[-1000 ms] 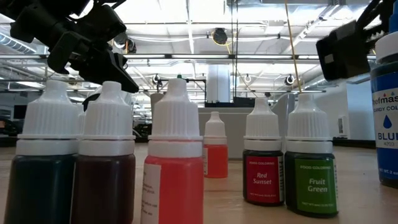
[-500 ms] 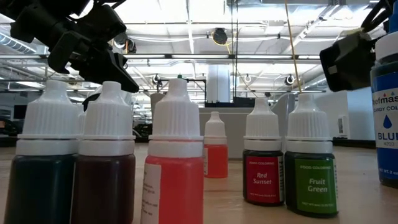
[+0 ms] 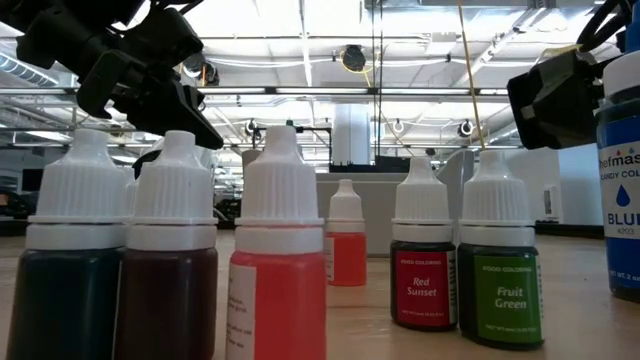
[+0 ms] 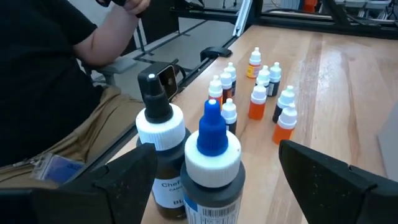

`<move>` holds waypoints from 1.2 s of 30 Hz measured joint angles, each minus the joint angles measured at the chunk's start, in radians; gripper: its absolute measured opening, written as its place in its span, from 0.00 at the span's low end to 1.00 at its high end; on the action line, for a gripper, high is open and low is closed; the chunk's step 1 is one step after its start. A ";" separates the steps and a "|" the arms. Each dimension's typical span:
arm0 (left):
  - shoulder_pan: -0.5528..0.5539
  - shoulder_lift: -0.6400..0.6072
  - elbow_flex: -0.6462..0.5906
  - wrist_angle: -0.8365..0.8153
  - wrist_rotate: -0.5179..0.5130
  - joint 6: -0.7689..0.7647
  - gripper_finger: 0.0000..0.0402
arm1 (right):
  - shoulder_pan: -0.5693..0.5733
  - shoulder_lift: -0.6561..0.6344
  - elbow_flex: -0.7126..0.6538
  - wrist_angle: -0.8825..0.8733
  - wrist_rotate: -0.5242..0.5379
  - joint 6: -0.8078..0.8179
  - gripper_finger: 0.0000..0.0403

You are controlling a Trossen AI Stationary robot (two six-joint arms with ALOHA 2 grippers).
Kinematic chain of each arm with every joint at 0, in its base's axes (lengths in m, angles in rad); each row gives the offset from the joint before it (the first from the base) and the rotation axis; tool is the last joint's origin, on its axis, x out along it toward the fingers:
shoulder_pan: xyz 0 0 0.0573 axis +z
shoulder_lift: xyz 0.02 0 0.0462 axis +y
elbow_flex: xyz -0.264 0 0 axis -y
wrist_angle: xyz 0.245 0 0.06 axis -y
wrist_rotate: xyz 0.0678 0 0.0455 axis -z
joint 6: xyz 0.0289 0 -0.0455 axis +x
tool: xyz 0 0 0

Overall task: Pick & Place food coloring
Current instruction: Put the large blue food coloring bottle into the bin

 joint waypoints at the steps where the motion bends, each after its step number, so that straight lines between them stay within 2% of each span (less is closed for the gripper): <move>1: 0.000 0.000 0.000 0.000 0.000 0.000 0.09 | -0.001 0.000 0.000 -0.002 0.000 0.000 0.78; 25: 0.000 0.000 0.000 0.000 0.000 0.004 0.09 | -0.001 0.000 0.000 -0.002 -0.003 -0.022 0.46; 36: 0.000 0.000 0.000 0.000 0.000 0.005 0.09 | -0.014 0.000 0.000 -0.001 0.026 -0.055 0.27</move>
